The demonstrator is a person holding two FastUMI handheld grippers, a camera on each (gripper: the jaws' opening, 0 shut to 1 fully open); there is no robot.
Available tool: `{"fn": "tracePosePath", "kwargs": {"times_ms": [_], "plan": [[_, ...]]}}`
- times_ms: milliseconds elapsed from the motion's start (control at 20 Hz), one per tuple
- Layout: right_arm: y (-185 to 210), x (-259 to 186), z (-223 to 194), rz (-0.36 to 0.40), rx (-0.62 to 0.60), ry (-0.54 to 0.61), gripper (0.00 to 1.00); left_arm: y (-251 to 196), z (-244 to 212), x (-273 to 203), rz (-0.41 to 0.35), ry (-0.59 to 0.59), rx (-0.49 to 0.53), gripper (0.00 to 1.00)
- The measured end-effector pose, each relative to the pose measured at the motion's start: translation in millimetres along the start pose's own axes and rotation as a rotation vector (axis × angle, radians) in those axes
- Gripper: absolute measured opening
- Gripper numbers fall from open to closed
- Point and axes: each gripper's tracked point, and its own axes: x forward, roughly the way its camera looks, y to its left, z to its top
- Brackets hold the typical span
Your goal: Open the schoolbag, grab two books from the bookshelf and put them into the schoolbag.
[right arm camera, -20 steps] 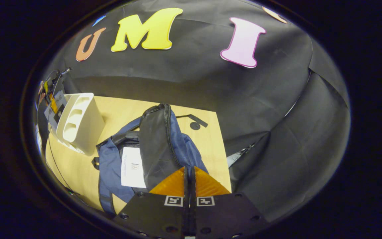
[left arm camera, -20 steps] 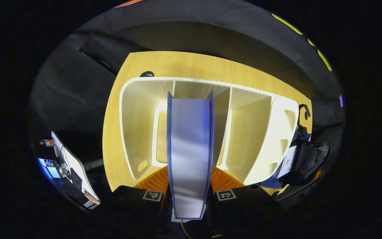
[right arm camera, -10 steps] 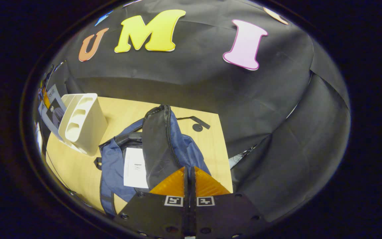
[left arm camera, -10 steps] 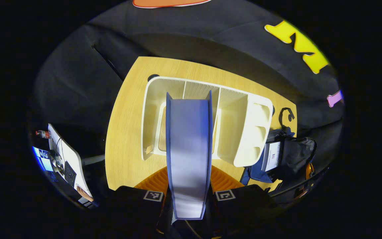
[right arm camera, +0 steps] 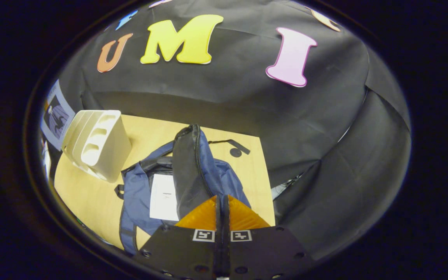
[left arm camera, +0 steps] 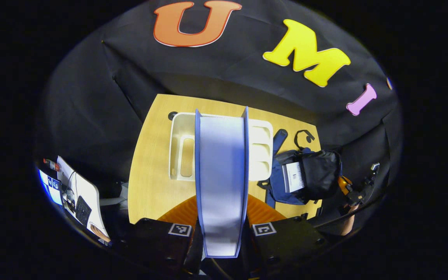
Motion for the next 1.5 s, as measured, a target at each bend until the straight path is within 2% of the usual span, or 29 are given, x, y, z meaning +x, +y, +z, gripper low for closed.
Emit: {"fn": "tracePosePath", "kwargs": {"times_ms": [50,100,400,800,850,900,1150,1300,1350,1500], "plan": [[1.0,-1.7,0.0,0.002,0.0,-0.002,0.0,-9.2,-1.0,-3.6,-0.011,-0.023,0.017,0.47],[1.7,-2.4,-0.8,0.004,-0.001,-0.003,0.0,-19.8,-2.7,-5.8,-0.031,-0.037,0.029,0.43],[3.7,-6.7,-2.2,0.002,-0.002,-0.009,0.0,-93.2,-5.2,0.7,-0.221,-0.075,0.022,0.43],[6.2,-8.6,-3.6,-0.008,-0.001,-0.016,0.0,-167.6,-22.8,49.1,-0.422,-0.036,-0.008,0.42],[5.4,-8.8,-3.8,-0.006,0.007,-0.012,0.03,-174.9,-29.6,58.7,-0.438,-0.024,-0.01,0.46],[4.0,-9.0,-4.1,-0.008,0.013,-0.012,0.0,-183.1,-37.8,68.9,-0.451,-0.008,-0.019,0.42],[-3.3,-9.4,-8.4,-0.018,0.017,-0.003,0.0,-237.5,-64.0,123.8,-0.536,0.065,-0.069,0.43],[-4.7,-9.1,-7.3,-0.019,0.023,-0.004,0.0,-259.3,-81.8,155.4,-0.534,0.083,-0.063,0.43],[-4.4,-9.2,-7.4,-0.017,0.026,-0.004,0.0,-264.7,-87.0,165.8,-0.529,0.086,-0.064,0.48],[-5.2,-8.2,-7.7,-0.014,0.024,-0.002,0.0,-283.3,-94.3,190.0,-0.546,0.107,-0.143,0.43]]}}
